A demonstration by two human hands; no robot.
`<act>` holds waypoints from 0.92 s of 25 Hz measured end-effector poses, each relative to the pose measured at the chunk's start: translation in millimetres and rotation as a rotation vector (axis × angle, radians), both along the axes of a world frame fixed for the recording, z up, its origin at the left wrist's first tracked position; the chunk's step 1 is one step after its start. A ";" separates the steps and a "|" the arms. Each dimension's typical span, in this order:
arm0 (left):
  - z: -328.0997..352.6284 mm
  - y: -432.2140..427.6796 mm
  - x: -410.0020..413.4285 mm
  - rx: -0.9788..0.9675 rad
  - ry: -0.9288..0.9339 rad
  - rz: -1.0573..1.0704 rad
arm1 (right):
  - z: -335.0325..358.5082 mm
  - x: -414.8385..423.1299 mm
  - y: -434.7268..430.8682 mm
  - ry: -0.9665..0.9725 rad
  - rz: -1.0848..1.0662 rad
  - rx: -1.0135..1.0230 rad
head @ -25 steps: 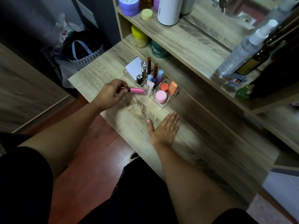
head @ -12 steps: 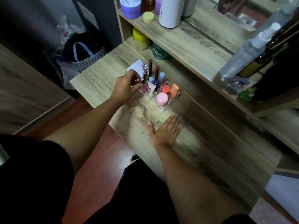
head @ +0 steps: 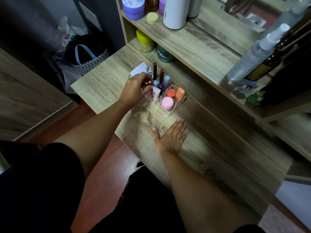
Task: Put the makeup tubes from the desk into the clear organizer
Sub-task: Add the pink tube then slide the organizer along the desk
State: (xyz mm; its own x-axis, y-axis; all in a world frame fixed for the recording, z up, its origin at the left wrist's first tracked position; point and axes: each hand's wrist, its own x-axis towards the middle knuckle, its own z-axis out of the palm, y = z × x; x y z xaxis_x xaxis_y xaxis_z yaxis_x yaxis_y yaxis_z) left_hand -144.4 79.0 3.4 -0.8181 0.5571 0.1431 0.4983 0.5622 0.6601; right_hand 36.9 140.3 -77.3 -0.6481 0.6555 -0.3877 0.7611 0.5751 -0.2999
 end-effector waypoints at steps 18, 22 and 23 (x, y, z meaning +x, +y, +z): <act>-25.2 -52.6 -45.4 0.108 -0.269 0.338 | 14.3 -44.6 28.2 0.400 -0.141 -0.058; -38.0 -46.7 -73.7 -0.149 -0.462 0.243 | 13.8 -68.8 37.3 0.417 -0.262 -0.092; -39.6 -43.5 -76.2 -0.158 -0.508 0.235 | 13.0 -71.9 37.3 0.420 -0.296 -0.098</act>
